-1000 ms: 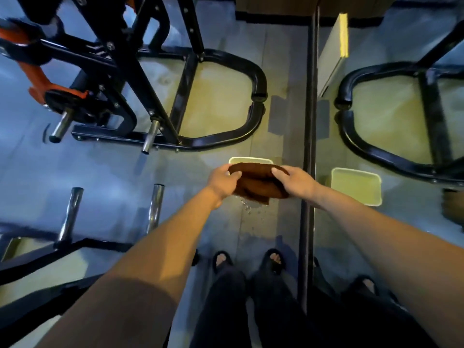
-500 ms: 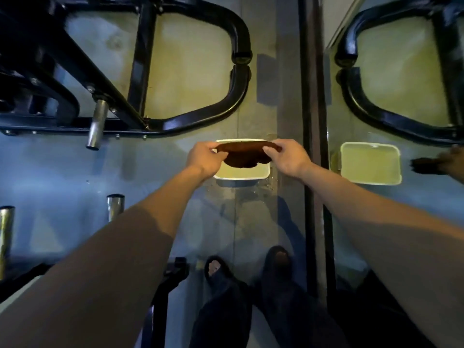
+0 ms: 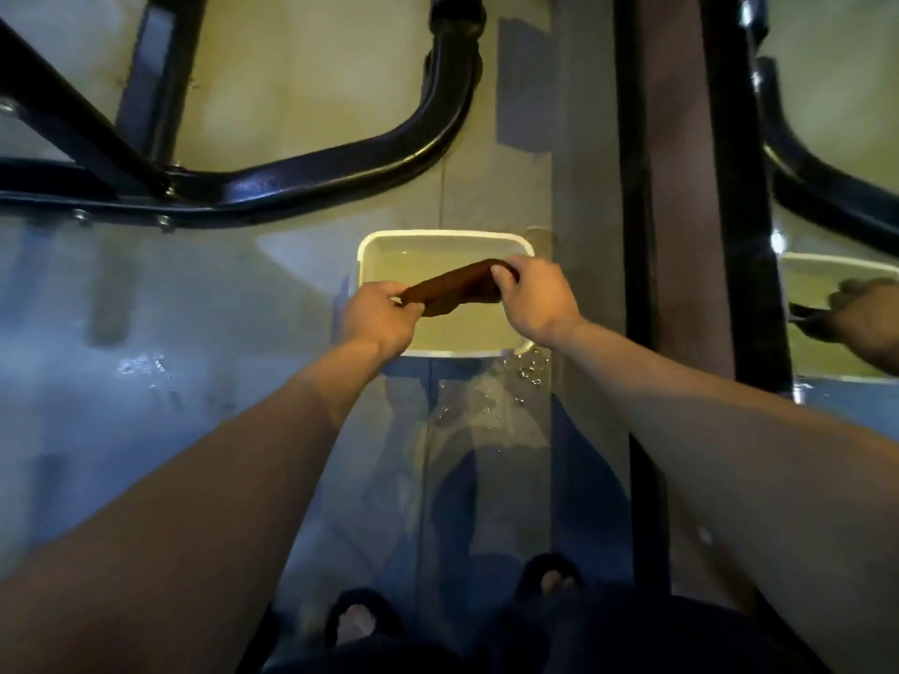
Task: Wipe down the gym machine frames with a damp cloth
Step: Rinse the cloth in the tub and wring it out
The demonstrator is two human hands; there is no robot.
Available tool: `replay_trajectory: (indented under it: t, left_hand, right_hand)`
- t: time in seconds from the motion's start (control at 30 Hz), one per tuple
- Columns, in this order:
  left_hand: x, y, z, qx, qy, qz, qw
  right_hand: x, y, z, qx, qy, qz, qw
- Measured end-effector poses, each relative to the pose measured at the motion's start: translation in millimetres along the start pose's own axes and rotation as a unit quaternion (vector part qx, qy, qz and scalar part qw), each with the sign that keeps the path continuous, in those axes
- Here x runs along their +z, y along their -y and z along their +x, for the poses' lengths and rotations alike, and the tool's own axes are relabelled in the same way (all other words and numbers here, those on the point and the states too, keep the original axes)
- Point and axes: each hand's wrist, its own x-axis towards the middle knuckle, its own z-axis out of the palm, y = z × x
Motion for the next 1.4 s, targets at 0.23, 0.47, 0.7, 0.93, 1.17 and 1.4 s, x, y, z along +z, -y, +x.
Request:
replay_trajectory:
  t: [0.23, 0.47, 0.7, 0.93, 1.17, 1.4]
  left_hand:
    - [45, 50, 78, 0.008, -0.06, -0.002, 0.998]
    - [63, 69, 138, 0.109, 0.0, 0.157, 0.981]
    - [66, 75, 148, 0.105, -0.009, 0.205, 0.973]
    - [64, 71, 152, 0.105, 0.017, 0.153, 0.982]
    - [55, 73, 144, 0.049, 0.034, -0.017, 0.998]
    - [43, 57, 125, 0.012, 0.004, -0.22, 0.975]
  right_hand:
    - [68, -51, 65, -0.063, 0.001, 0.007, 0.998]
    - [96, -61, 124, -0.083, 0.07, -0.128, 0.986]
    - [96, -59, 133, -0.024, 0.093, -0.219, 0.971]
    - [101, -44, 139, 0.023, 0.071, -0.133, 0.988]
    - [102, -50, 122, 0.065, 0.059, 0.059, 0.994]
    - [88, -45, 108, 0.118, 0.06, 0.337, 0.932]
